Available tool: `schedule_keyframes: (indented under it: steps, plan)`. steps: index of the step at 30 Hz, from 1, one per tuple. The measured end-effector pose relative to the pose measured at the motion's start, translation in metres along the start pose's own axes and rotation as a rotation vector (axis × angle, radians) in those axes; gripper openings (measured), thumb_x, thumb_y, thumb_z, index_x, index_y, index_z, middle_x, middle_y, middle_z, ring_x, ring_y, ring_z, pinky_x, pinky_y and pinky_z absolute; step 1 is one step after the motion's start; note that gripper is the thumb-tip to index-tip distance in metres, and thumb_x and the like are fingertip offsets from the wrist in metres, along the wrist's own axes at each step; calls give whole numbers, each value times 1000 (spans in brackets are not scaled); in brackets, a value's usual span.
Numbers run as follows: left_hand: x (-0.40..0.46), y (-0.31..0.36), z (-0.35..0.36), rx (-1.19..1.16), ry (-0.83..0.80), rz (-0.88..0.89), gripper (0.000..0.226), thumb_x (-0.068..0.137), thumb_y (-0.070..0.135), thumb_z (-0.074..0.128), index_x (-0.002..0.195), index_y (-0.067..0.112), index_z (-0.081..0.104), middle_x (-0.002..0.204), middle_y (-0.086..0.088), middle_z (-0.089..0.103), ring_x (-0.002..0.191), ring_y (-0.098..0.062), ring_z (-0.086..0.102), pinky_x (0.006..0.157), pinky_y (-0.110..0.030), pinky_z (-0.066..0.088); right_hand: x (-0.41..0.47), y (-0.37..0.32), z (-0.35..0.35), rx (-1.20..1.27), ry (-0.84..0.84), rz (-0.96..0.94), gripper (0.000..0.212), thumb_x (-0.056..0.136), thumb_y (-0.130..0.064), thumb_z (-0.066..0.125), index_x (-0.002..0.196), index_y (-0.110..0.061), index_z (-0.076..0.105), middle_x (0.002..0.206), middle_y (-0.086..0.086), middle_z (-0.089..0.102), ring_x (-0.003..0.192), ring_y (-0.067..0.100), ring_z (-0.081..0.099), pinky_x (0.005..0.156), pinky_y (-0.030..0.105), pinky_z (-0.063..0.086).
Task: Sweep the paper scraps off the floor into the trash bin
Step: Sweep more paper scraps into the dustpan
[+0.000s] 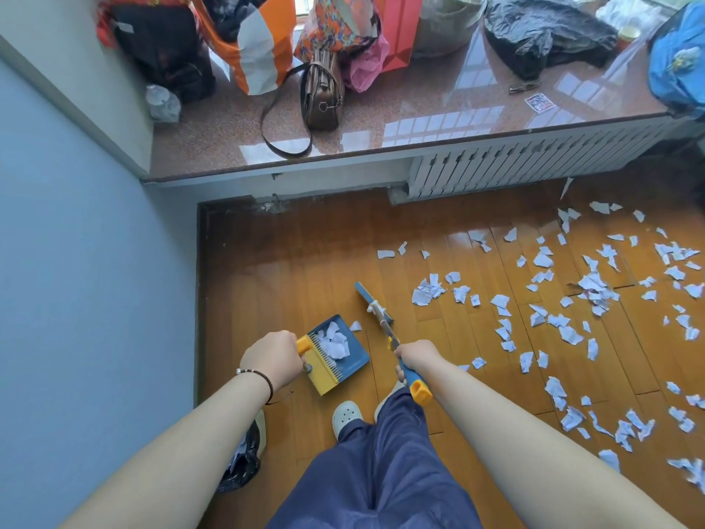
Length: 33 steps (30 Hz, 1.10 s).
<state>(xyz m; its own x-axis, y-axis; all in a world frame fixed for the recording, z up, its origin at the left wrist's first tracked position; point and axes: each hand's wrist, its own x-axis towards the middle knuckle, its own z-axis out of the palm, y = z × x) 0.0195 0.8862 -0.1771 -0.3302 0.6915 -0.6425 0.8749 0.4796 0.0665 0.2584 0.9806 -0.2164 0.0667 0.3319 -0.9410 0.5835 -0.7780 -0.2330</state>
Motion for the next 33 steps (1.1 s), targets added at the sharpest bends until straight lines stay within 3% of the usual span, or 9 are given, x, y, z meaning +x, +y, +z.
schedule_keyframes:
  steps: [2,5,11,17,21,33]
  plan:
    - [0,-2,-1,-28,6,-33,21,97,40,59,90,21,62,80,2,65,73,-19,66,65,-30,56,6,1,9,-123,39,-43,18,94,-15,53,76,-12,52,71,3,51,58,14,46,54,24,42]
    - [2,-3,-5,-66,10,-59,22,98,40,60,88,20,62,79,2,65,69,-17,64,57,-26,48,10,6,24,-206,11,-30,20,92,-17,54,73,-14,50,77,3,53,63,14,48,60,23,44]
    - [-2,-15,-17,-73,17,-73,27,98,45,60,83,22,58,76,4,63,64,-12,60,52,-24,42,4,2,34,-251,15,-61,23,91,-17,55,68,-16,48,75,4,54,63,16,51,60,25,46]
    - [-9,-40,-19,-126,29,-102,30,96,46,63,78,23,57,73,3,64,67,-14,63,61,-28,53,-1,-13,26,-254,54,-104,28,93,-15,53,66,-16,44,69,0,48,58,12,45,51,20,40]
    - [-11,-57,-22,-182,40,-127,32,93,44,66,74,20,60,70,1,65,67,-18,64,60,-29,52,2,-21,22,-258,85,-122,27,93,-14,52,66,-16,46,70,1,49,58,12,45,52,21,40]
    - [-8,-66,-14,-229,17,-203,29,94,44,65,78,21,60,72,1,65,65,-17,65,59,-29,53,5,-28,50,-345,-17,-99,26,94,-16,52,69,-16,46,71,0,48,58,11,45,51,20,40]
